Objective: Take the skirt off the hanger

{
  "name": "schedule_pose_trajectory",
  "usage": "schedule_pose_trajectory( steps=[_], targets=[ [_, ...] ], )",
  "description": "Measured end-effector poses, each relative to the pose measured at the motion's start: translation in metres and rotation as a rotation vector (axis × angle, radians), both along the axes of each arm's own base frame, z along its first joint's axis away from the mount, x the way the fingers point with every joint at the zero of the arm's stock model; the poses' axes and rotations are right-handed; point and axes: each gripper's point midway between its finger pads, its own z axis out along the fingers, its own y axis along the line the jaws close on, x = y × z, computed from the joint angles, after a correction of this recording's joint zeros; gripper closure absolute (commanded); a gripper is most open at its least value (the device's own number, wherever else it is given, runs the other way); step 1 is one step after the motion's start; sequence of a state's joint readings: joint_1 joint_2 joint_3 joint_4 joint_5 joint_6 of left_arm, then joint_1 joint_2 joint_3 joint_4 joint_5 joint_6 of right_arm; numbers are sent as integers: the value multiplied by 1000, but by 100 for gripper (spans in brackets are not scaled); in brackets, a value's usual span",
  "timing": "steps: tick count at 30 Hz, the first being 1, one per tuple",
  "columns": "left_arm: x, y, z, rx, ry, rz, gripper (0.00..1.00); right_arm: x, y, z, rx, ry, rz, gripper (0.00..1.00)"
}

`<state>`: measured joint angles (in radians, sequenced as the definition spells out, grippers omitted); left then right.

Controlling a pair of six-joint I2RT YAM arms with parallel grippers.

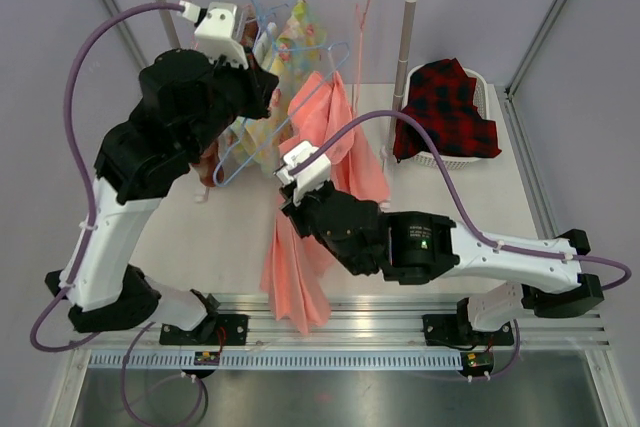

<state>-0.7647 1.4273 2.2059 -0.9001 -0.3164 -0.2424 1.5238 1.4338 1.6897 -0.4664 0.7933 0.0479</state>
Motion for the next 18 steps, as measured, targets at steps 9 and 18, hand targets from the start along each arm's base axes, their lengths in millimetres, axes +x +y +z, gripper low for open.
schedule_pose_trajectory(
  steps=[9, 18],
  targets=[
    [-67, 55, -24, 19, 75, -8, 100, 74, -26, 12, -12, -31, -124, 100],
    [-99, 63, -65, 119, 209, -100, 100, 104, -30, 13, -13, -27, -147, 100]
  ],
)
